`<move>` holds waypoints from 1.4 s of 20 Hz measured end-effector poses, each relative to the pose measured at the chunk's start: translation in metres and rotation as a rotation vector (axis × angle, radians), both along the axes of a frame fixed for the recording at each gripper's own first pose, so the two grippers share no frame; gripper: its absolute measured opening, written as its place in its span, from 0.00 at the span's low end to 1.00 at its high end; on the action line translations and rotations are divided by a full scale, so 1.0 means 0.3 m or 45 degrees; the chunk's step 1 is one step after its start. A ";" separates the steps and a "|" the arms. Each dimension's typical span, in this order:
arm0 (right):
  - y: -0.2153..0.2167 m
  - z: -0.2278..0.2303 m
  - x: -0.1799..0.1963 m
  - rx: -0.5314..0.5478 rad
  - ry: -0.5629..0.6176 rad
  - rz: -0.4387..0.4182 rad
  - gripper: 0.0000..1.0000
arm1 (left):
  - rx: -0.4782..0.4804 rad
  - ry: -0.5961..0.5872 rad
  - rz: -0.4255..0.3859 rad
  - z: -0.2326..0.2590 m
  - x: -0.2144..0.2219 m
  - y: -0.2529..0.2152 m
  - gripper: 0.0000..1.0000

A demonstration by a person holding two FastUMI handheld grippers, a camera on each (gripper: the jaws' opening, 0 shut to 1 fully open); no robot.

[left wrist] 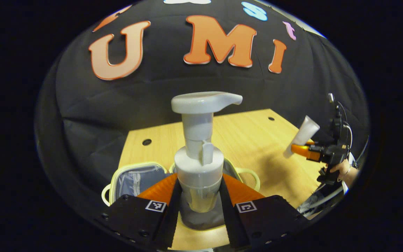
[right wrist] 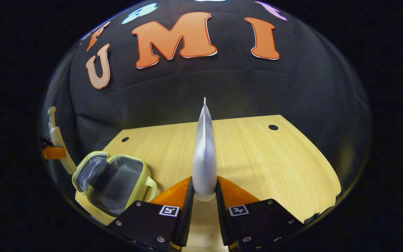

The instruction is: First open the suitcase, pack the skin care products into it, and then close the suitcase.

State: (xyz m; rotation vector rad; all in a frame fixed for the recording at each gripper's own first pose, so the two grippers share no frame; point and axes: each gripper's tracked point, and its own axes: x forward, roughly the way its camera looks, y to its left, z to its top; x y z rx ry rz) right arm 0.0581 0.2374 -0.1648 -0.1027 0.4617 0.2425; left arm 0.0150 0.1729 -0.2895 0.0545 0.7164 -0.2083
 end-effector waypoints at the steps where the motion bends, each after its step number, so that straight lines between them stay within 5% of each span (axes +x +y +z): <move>1: 0.030 0.008 -0.009 0.031 0.007 -0.009 0.36 | -0.001 0.072 -0.049 -0.010 -0.013 -0.020 0.58; 8: 0.117 0.011 -0.101 0.084 0.047 -0.067 0.37 | -0.020 0.540 -0.262 -0.257 -0.012 -0.053 0.59; 16: 0.095 -0.024 -0.238 0.096 0.124 -0.204 0.37 | -0.063 0.832 -0.265 -0.532 0.032 -0.078 0.57; 26: 0.142 -0.004 -0.303 0.066 0.132 -0.206 0.37 | -0.113 0.816 -0.244 -0.593 0.066 -0.103 0.64; 28: 0.163 0.001 -0.306 0.066 0.137 -0.189 0.37 | -0.165 0.793 -0.234 -0.565 0.061 -0.132 0.87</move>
